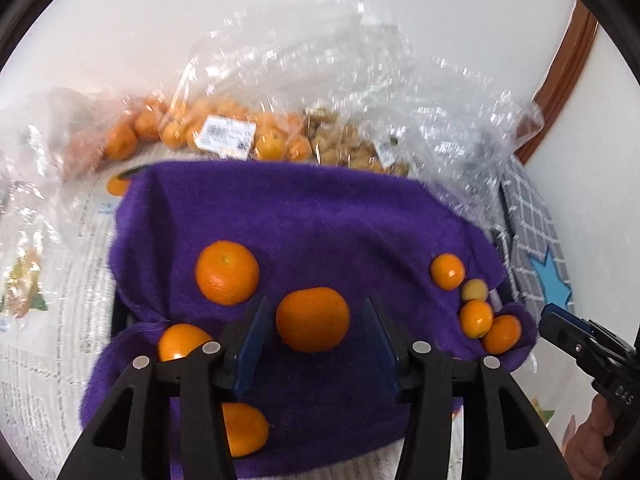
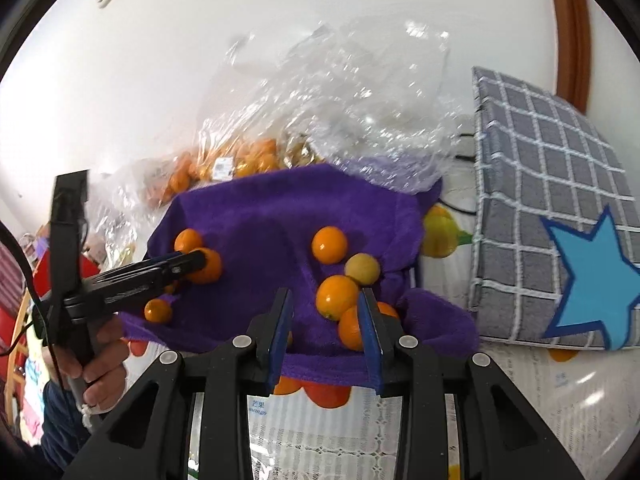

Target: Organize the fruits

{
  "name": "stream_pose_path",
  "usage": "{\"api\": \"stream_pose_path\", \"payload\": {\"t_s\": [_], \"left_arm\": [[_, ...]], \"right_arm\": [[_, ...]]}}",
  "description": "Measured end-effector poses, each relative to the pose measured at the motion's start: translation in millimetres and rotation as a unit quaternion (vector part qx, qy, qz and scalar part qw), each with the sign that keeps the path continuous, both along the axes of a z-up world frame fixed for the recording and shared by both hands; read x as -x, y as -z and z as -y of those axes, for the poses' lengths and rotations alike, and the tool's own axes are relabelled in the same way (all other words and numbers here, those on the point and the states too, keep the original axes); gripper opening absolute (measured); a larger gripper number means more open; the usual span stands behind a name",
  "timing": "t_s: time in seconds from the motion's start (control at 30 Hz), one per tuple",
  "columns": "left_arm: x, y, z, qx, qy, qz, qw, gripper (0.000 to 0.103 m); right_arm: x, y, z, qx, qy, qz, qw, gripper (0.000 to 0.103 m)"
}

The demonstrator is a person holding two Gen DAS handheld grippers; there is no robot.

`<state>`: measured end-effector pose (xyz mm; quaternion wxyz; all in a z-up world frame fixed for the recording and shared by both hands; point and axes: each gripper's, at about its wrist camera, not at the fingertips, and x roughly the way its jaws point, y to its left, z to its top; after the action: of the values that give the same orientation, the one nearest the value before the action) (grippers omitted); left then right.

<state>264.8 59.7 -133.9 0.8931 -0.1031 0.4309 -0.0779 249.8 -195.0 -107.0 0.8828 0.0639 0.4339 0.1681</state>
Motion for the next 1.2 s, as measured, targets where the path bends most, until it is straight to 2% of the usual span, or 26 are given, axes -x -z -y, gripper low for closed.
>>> {"api": "stream_pose_path", "payload": {"t_s": [0.27,0.33,0.4,0.57,0.63,0.7,0.73,0.8,0.9,1.03,1.2], "left_arm": [[46.5,-43.2,-7.1,-0.030,-0.026,0.036,0.9985,0.051],[62.2,-54.6,-8.1,-0.034,-0.034,0.046,0.9978,0.056],[82.7,-68.2,-7.3,-0.039,-0.044,0.061,0.9964,0.068],[124.2,-88.9,-1.2,-0.046,-0.063,0.091,0.9928,0.073],[141.7,-96.1,3.7,-0.049,-0.065,0.101,0.9916,0.076],[156.7,-102.2,9.1,-0.053,-0.064,0.106,0.9909,0.079],[162.3,-104.2,11.1,-0.054,-0.065,0.108,0.9906,0.080],[177.8,-110.0,16.0,-0.055,-0.068,0.118,0.9891,0.083],[196.5,-114.1,22.4,-0.059,-0.072,0.130,0.9871,0.086],[217.0,-115.7,31.0,-0.062,-0.073,0.138,0.9857,0.086],[236.5,-122.5,37.0,-0.058,-0.074,0.152,0.9839,0.087]], "right_arm": [[24.6,-39.4,10.3,0.047,0.039,0.047,0.997,0.040],[34.9,-51.2,15.2,0.050,0.046,0.058,0.996,0.040],[44.1,-59.7,19.5,0.047,0.050,0.062,0.996,0.041],[76.9,-80.9,31.9,0.056,0.060,0.074,0.994,0.041],[88.9,-85.9,35.1,0.055,0.063,0.077,0.993,0.046],[104.9,-91.5,40.1,0.049,0.066,0.083,0.993,0.062],[112.6,-93.5,41.4,0.046,0.064,0.088,0.993,0.064],[130.4,-98.1,43.0,0.042,0.058,0.106,0.992,0.078],[153.9,-103.3,44.0,0.049,0.052,0.132,0.989,0.090],[173.0,-105.0,45.2,0.077,0.058,0.132,0.987,0.093],[195.3,-110.3,51.1,0.070,0.061,0.142,0.986,0.095]]}}
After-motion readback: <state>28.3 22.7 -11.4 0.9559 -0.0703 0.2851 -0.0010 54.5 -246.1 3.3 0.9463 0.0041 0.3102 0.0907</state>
